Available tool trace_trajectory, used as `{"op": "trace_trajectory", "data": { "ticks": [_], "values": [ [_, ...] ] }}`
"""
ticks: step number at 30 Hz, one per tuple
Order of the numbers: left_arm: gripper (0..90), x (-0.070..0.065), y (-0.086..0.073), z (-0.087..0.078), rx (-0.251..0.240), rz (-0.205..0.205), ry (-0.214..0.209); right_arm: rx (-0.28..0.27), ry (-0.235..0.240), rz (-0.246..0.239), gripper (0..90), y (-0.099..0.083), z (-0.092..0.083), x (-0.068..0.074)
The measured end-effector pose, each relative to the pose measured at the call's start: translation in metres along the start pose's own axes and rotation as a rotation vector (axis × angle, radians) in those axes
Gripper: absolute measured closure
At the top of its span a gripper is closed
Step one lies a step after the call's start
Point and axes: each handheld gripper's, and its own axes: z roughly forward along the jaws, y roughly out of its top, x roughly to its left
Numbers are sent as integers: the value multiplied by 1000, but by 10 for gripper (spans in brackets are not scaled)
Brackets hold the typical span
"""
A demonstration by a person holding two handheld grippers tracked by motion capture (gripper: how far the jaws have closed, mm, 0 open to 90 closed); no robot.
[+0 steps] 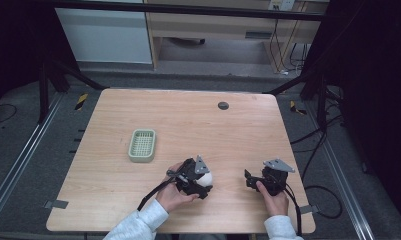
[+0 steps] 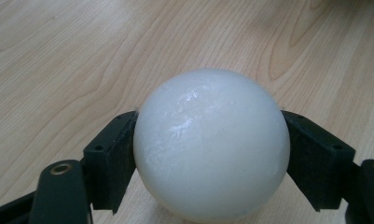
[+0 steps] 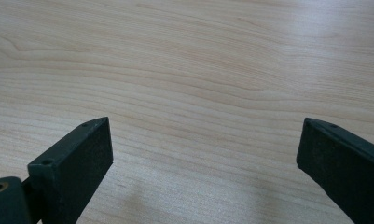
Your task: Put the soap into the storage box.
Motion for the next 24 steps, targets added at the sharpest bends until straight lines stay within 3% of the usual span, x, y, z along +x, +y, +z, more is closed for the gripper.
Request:
{"op": "trace_trajectory", "data": {
  "ticks": [11,24],
  "values": [
    [235,10,-5,-20,-2,-7,21,1,3,2,39,0,0,0],
    [235,27,-10,-40,-31,-53,31,4,6,2,39,0,0,0]
  ]
}}
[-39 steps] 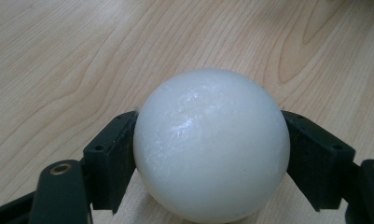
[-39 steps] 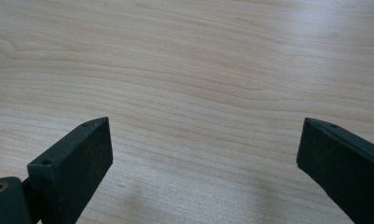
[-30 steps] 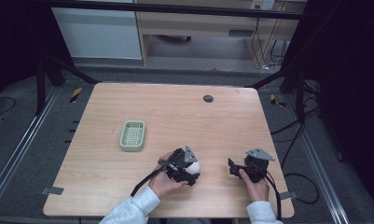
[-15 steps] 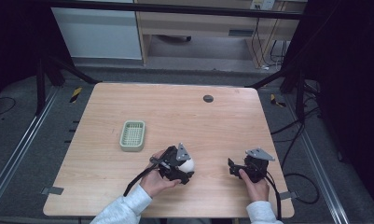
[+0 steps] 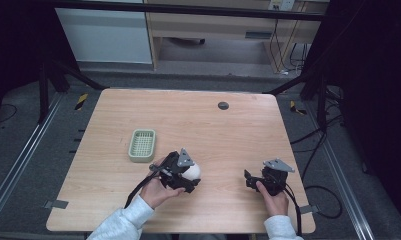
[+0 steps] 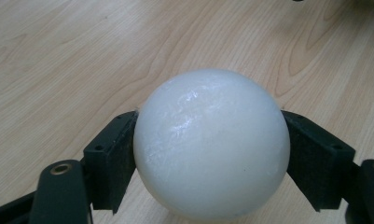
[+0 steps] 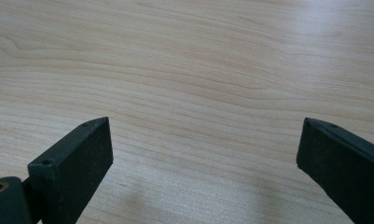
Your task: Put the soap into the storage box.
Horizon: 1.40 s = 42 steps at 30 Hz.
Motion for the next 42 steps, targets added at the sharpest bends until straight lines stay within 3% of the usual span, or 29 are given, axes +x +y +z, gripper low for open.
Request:
{"op": "trace_trajectory", "data": {
  "ticks": [15,28,42],
  "values": [
    [235,19,-8,-14,-6,-32,32,0,2,-2,41,0,0,0],
    [235,46,-21,-32,-25,-97,70,1,8,3,41,0,0,0],
    [235,66,-27,-40,-37,-149,106,5,8,-8,40,0,1,2]
  ]
}}
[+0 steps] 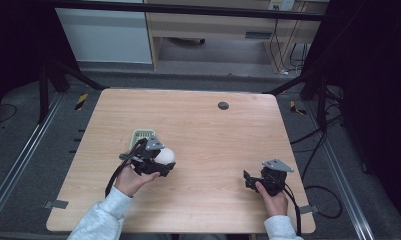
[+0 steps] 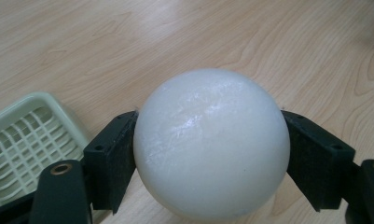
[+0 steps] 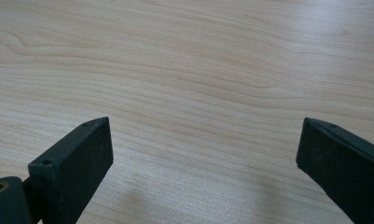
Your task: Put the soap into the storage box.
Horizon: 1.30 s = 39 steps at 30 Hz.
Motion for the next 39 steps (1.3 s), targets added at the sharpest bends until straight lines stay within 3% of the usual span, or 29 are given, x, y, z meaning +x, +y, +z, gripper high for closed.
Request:
{"op": "trace_trajectory", "data": {
  "ticks": [8,22,32,39],
  "values": [
    [235,17,-2,-9,-25,-51,28,5,3,-2,41,0,1,1],
    [235,45,-9,-10,-17,-114,85,5,1,0,40,0,1,1],
    [235,60,-9,-7,-9,-139,105,8,1,2,40,0,2,1],
    [235,65,-9,-1,14,-133,118,9,-1,-1,41,0,2,0]
  ]
}}
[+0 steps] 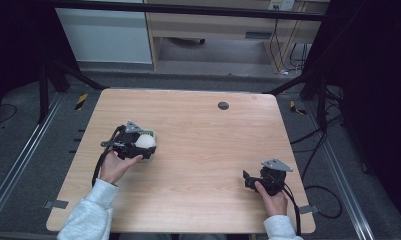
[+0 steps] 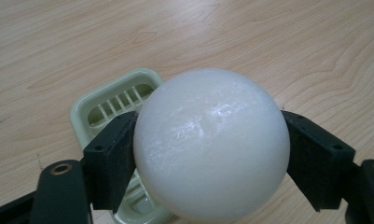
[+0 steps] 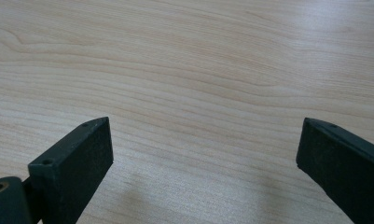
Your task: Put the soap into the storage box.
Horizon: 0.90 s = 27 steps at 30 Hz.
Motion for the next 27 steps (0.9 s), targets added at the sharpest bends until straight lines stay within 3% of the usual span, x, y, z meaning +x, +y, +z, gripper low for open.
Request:
{"op": "trace_trajectory", "data": {
  "ticks": [16,27],
  "values": [
    [235,19,-2,16,39,-34,28,5,-1,-1,40,0,1,1],
    [235,24,-4,26,68,-37,33,6,-3,-6,40,0,1,1]
  ]
}}
